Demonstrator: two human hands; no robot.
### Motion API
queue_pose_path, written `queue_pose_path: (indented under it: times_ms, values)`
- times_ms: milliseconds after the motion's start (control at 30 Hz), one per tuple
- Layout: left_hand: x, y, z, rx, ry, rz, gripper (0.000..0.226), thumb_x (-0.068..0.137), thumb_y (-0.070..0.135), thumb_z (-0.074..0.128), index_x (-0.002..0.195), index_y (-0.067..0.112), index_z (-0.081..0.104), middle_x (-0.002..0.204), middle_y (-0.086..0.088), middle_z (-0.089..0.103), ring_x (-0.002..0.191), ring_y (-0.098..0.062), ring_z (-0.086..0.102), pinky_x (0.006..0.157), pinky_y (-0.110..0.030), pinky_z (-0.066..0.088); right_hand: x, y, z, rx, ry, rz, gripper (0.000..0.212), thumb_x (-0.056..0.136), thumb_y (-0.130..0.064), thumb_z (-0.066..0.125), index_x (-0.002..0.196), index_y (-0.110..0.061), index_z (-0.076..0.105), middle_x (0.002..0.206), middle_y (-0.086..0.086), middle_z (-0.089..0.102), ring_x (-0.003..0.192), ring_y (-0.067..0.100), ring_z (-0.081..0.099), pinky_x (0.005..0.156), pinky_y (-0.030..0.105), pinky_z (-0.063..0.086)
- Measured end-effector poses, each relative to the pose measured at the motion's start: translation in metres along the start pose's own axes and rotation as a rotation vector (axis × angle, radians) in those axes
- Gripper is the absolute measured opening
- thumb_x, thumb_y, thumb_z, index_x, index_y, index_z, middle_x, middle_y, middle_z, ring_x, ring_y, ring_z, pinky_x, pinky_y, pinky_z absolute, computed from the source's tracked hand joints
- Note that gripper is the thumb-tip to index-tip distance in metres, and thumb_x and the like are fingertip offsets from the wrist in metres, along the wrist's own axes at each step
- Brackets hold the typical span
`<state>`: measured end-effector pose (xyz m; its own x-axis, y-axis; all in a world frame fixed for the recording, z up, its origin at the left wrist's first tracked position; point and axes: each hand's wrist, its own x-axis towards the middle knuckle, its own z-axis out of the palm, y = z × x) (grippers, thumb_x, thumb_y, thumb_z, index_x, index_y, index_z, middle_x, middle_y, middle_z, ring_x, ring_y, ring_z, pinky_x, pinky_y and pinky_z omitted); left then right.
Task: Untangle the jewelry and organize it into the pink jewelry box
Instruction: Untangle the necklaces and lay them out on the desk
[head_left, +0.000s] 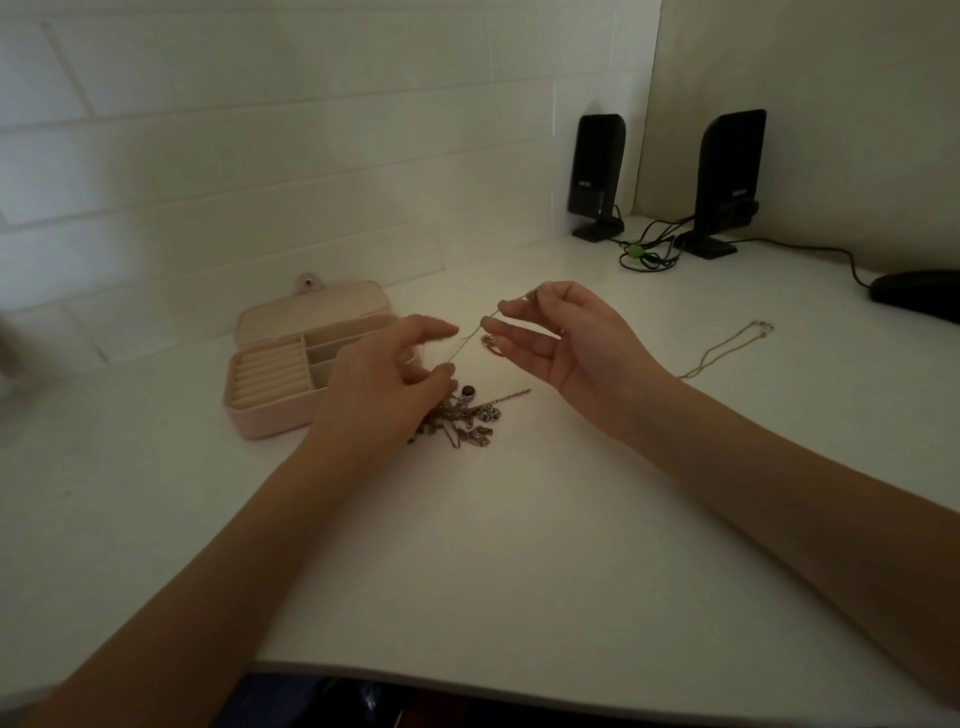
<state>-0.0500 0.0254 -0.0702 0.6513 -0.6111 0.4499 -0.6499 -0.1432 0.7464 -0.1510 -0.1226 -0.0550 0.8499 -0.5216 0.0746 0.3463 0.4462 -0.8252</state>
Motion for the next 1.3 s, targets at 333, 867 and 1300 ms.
queue_pose_path:
  times_ms: [333, 867, 1300]
  values:
    - [0.001, -0.002, 0.000, 0.063, -0.027, -0.005, 0.020, 0.082, 0.020, 0.067, 0.080, 0.039, 0.069, 0.065, 0.013, 0.068, 0.063, -0.020, 0.066, 0.062, -0.033, 0.055, 0.006, -0.009, -0.009, 0.070, 0.091, -0.012, 0.013, 0.102, -0.016, 0.037, 0.093, -0.009, 0.043, 0.078, 0.014, 0.069, 0.075, 0.031, 0.072, 0.058, 0.030, 0.058]
    - [0.008, -0.004, -0.004, -0.063, 0.131, -0.319, 0.037, 0.095, 0.031, 0.047, 0.065, 0.015, 0.062, 0.043, 0.001, 0.061, 0.040, -0.012, 0.059, 0.042, -0.021, 0.044, 0.008, -0.018, -0.008, 0.204, 0.009, -0.006, 0.020, 0.101, -0.017, 0.037, 0.084, -0.011, 0.046, 0.064, 0.005, 0.057, 0.053, 0.015, 0.062, 0.050, 0.023, 0.051]
    - [0.004, -0.004, -0.009, 0.314, 0.311, -0.145, 0.015, 0.082, 0.037, 0.056, 0.072, 0.027, 0.059, 0.064, 0.010, 0.062, 0.068, -0.020, 0.064, 0.066, -0.039, 0.053, 0.009, -0.024, -0.014, -0.055, 0.016, -0.064, 0.013, 0.098, -0.012, 0.043, 0.088, -0.011, 0.050, 0.065, 0.003, 0.054, 0.054, 0.013, 0.059, 0.052, 0.022, 0.049]
